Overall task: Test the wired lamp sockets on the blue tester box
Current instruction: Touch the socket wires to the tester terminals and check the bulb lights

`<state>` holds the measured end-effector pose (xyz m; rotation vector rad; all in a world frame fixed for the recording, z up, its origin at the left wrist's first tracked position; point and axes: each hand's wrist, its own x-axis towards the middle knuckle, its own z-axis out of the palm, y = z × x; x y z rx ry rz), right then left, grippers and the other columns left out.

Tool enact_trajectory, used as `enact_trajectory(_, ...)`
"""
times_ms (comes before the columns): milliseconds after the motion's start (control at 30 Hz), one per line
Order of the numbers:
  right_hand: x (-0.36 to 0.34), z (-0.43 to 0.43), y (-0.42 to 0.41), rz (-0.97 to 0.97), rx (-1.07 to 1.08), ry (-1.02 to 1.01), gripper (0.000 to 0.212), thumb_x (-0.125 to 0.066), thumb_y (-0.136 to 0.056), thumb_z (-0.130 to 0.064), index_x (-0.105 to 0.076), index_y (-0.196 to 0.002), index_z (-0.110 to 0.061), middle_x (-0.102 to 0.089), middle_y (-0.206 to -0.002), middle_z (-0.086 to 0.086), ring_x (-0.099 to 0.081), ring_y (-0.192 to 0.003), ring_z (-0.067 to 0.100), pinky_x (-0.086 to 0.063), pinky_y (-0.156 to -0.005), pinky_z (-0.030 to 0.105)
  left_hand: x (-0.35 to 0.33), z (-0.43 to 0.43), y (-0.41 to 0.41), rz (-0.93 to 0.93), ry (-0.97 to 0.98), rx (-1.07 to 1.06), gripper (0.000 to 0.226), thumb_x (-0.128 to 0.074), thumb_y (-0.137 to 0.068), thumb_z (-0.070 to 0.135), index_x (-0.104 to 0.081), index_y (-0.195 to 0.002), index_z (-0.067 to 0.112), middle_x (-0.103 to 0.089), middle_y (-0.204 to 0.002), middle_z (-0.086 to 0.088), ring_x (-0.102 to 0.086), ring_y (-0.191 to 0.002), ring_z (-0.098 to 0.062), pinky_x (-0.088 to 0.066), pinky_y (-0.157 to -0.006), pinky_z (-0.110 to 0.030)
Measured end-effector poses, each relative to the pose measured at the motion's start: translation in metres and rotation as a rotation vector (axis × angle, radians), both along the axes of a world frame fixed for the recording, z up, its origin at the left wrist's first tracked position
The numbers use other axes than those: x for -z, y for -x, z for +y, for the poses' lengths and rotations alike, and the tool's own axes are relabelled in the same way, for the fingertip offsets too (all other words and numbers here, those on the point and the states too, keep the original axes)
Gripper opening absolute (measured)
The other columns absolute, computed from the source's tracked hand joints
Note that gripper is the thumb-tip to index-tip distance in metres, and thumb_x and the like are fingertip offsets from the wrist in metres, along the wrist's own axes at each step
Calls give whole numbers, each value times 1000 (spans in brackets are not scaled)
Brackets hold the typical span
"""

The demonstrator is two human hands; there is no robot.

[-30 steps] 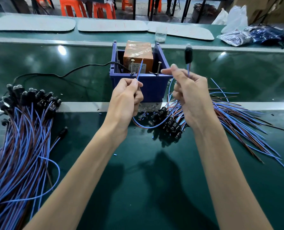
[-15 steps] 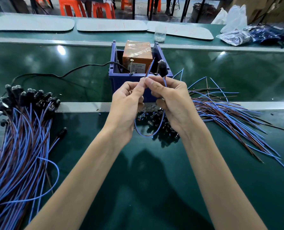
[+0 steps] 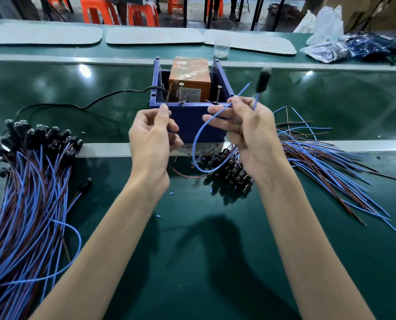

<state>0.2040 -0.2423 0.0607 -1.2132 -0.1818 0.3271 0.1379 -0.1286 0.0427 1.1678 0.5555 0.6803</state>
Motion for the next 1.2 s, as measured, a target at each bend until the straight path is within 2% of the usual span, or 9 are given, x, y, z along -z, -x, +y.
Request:
enact_trajectory(167,6,-11,-16,48,162,-49,19,-45,-100,-10,-54,-84,-14,-51,-47,-9,-45,-41,3,-25,-36,12,3,13,1,43,-109,-36,13,-52,-98,14,-49,-86,19,-52,-50,12,-38,-38,-5,-34,-40,-15)
enact_trajectory(400,9,-20,-27,104,103,19,26,-38,-95,-5,-64,-93,-10,-36,-55,-8,-35,-41,1,-18,-31,12,11,19,-5,88,-61,-5,30,-40,-93,-2,-62,-91,18,-66,-76,6,-50,-47,-1,-43,-53,-15)
enact_trajectory(533,11,-21,-28,76,121,100,29,-41,-94,-2,-67,-100,-13,-43,-63,-5,-38,-42,2,-21,-34,13,16,18,-7,42,-100,24,30,-40,-97,-5,-61,-108,14,-68,-86,0,-64,-60,0,-48,-62,-11)
enact_trajectory(633,14,-21,-29,43,131,108,26,-46,-97,-3,-62,-115,-14,-53,-60,-6,-36,-38,2,-24,-36,13,19,20,-5,20,-117,41,26,-46,-97,-3,-61,-109,16,-71,-85,-3,-72,-71,-10,-52,-66,-15)
enact_trajectory(767,17,-21,-30,-3,158,120,11,-51,-97,-6,-57,-99,-15,-60,-54,-9,-32,-38,3,-27,-37,13,20,21,-4,8,-81,29,14,-55,-96,5,-66,-94,14,-73,-72,1,-72,-65,-13,-52,-61,-15)
enact_trajectory(833,19,-20,-30,-4,166,128,14,-51,-97,-5,-60,-90,-14,-60,-57,-8,-32,-38,3,-27,-38,13,21,21,-5,6,-70,30,14,-57,-95,7,-68,-92,14,-73,-75,2,-71,-64,-11,-52,-61,-14)
enact_trajectory(933,18,-22,-30,-15,151,142,20,-49,-96,-3,-66,-88,-12,-59,-67,-4,-32,-40,3,-26,-38,13,22,23,-7,23,-86,68,16,-56,-95,6,-67,-105,13,-73,-86,4,-69,-66,-7,-51,-64,-14)
enact_trajectory(1067,15,-25,-32,-24,103,131,24,-44,-95,1,-66,-98,-10,-62,-77,-1,-36,-43,2,-26,-39,13,23,22,-7,45,-186,140,36,-46,-96,-4,-58,-127,10,-70,-99,4,-69,-68,-5,-50,-66,-13)
enact_trajectory(1200,17,-24,-33,-19,102,145,25,-41,-97,2,-61,-100,-12,-67,-72,-2,-35,-41,2,-28,-39,12,24,19,-5,43,-231,147,38,-44,-99,-1,-52,-135,11,-71,-98,1,-72,-72,-10,-54,-71,-16)
